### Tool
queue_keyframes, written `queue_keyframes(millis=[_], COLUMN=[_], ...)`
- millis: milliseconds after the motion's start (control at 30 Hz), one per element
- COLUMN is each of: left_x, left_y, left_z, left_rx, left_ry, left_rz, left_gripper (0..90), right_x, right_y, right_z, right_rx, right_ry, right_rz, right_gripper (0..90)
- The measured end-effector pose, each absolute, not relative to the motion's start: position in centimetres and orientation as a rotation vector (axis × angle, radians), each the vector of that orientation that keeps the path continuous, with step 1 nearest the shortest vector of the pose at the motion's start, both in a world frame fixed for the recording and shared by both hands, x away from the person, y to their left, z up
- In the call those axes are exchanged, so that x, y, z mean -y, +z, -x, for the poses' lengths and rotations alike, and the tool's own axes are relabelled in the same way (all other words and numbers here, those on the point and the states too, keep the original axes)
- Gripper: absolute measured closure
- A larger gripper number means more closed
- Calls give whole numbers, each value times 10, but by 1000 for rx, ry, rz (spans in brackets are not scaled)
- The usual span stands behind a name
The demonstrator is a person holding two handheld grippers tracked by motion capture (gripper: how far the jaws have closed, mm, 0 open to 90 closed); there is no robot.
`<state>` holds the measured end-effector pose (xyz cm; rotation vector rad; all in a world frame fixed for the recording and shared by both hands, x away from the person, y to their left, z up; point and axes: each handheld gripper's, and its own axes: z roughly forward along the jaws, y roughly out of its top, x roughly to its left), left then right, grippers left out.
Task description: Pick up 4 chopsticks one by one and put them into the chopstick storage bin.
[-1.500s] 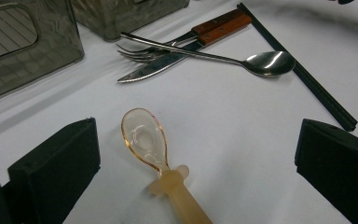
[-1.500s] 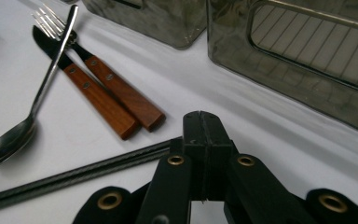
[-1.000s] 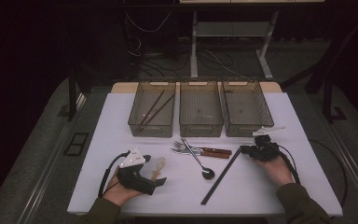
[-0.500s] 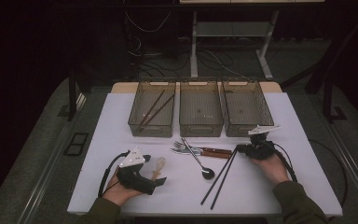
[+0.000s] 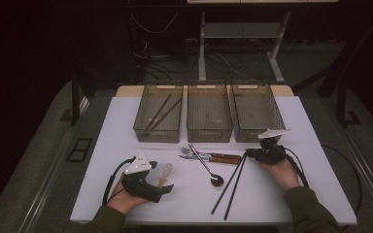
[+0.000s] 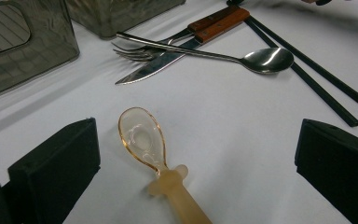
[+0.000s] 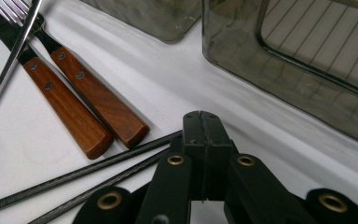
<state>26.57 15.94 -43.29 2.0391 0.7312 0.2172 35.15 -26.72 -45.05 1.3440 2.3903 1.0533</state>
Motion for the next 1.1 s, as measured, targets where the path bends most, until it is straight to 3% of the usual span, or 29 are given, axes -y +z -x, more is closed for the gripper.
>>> queue_keyframes(millis=[267,1100], left_x=[-160,-158], left_y=[-432,-433], left_z=[-265,-266], left_rx=[-729,-733], left_ry=[219,219], left_rz=[-2039,-2052], left_gripper=[0,0], right_x=[270,222], right_y=[-440,-432], right_z=[-344,-260], right_rx=[-2379,-2689], right_ry=[1088,1146], right_rz=[-1316,-993], right_gripper=[899,896])
